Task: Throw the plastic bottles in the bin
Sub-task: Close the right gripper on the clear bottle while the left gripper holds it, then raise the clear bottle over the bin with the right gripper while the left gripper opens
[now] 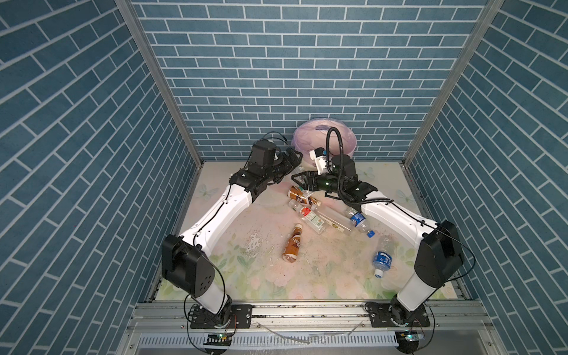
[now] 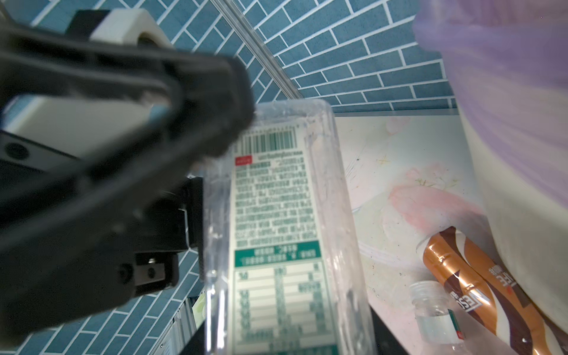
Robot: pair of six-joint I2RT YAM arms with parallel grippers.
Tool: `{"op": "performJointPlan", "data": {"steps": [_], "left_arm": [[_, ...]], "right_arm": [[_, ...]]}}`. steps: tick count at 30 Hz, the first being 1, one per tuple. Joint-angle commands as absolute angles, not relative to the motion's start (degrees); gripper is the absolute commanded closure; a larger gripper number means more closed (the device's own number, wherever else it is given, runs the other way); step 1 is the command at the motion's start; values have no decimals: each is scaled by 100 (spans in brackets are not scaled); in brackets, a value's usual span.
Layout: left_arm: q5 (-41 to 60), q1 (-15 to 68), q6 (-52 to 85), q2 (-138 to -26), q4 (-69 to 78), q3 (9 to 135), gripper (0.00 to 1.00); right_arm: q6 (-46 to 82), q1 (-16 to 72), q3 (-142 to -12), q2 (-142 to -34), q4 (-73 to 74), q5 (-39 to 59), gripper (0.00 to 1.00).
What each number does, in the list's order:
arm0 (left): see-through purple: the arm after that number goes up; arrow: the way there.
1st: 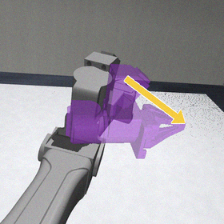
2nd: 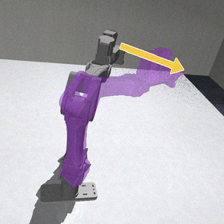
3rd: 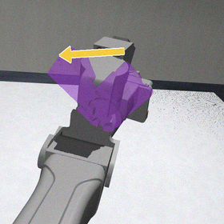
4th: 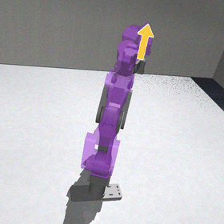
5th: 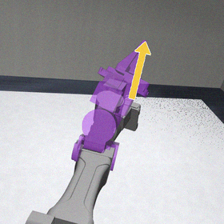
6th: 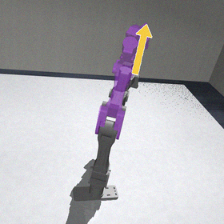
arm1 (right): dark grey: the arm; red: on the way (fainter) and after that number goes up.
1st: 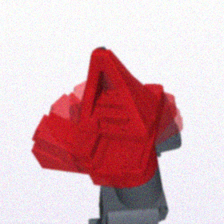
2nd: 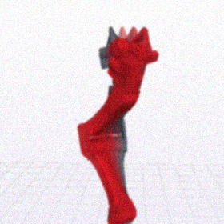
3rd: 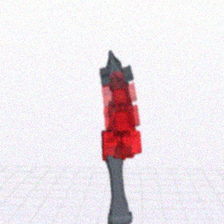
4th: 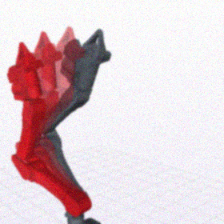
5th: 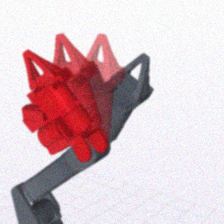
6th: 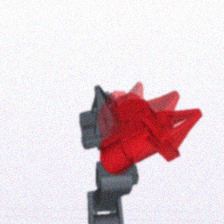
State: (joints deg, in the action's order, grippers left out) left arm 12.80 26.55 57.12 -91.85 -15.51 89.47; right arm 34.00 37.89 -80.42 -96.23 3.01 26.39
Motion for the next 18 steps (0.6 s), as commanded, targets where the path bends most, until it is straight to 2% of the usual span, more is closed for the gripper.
{"op": "performJointPlan", "data": {"steps": [1, 8, 18], "left_arm": [[1185, 2623, 5532, -9082, -1620, 9299, 1], [1019, 2624, 5230, -8741, -1567, 9468, 1], [1416, 2786, 5014, -8834, -786, 9491, 1]], "right_arm": [[3104, 3756, -8142, -9248, -74, 2492, 58], [2753, 3296, -8078, -8508, -591, 2232, 59], [2564, 1526, -8616, -7611, -1036, 1960, 61]]}}
